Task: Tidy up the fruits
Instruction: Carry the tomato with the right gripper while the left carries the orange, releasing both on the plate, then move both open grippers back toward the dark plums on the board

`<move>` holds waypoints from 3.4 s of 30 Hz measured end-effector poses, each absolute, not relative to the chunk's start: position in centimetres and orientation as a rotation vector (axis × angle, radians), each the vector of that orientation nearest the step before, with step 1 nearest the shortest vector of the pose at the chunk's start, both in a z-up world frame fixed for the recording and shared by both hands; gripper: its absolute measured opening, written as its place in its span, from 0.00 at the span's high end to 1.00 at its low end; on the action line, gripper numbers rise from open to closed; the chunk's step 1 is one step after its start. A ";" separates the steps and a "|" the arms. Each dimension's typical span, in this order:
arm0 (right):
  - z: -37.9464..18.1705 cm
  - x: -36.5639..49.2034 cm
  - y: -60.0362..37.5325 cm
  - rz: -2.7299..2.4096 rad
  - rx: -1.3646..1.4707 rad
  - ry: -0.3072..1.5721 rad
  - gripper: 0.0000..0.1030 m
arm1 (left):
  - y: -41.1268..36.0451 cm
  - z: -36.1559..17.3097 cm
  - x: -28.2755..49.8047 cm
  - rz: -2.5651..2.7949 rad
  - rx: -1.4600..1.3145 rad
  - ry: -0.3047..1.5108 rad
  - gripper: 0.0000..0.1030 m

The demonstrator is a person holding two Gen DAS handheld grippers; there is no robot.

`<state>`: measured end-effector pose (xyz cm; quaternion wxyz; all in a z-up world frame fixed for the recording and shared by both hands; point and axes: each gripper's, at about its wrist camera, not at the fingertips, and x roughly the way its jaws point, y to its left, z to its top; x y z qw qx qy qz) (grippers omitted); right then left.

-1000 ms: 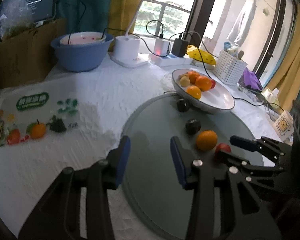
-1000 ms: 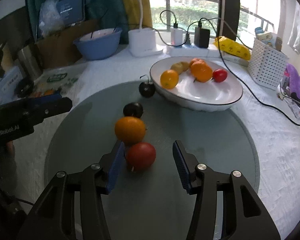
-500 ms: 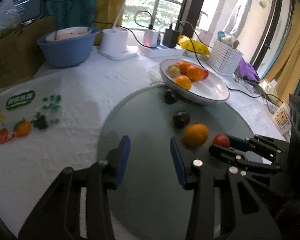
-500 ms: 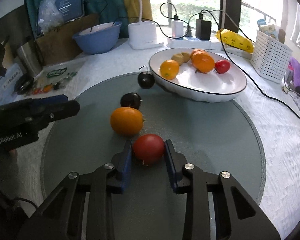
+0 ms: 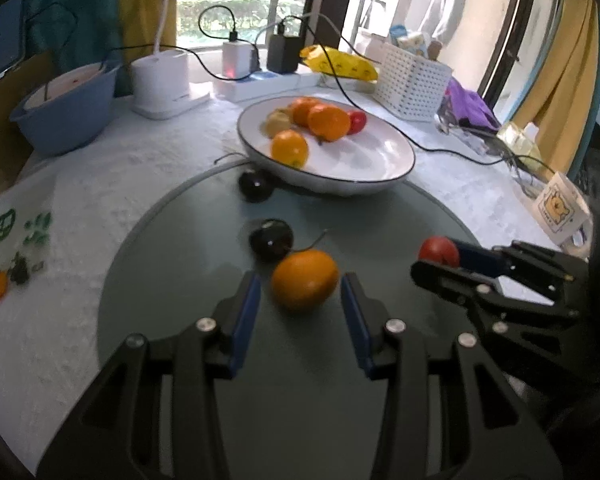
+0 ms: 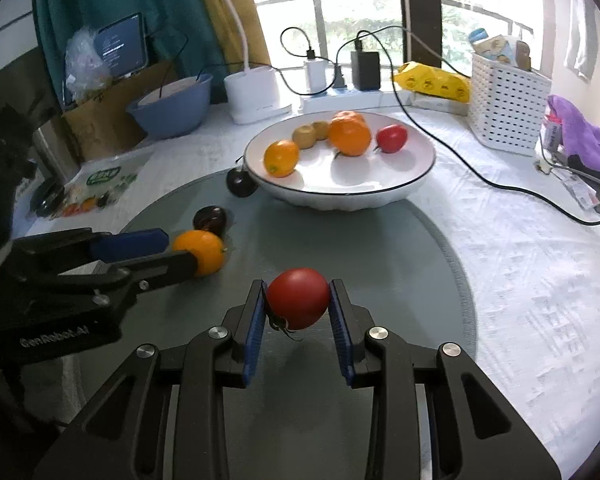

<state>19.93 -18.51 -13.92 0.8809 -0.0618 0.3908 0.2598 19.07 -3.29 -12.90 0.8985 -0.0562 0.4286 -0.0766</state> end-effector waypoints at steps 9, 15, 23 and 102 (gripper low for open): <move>-13.7 20.5 -20.5 0.526 -0.085 0.802 0.68 | -4.3 -13.8 20.2 -0.164 -0.069 0.917 0.63; -13.6 20.9 -20.9 0.534 -0.076 0.798 0.68 | -5.2 -13.5 20.0 -0.199 -0.067 0.923 0.64; -12.8 21.3 -22.3 0.521 -0.065 0.775 0.68 | -7.1 -10.9 20.0 -0.241 -0.031 0.874 0.64; -9.7 29.5 -21.1 0.481 -0.084 0.727 0.60 | -6.3 -8.7 28.3 -0.229 -0.054 0.833 0.57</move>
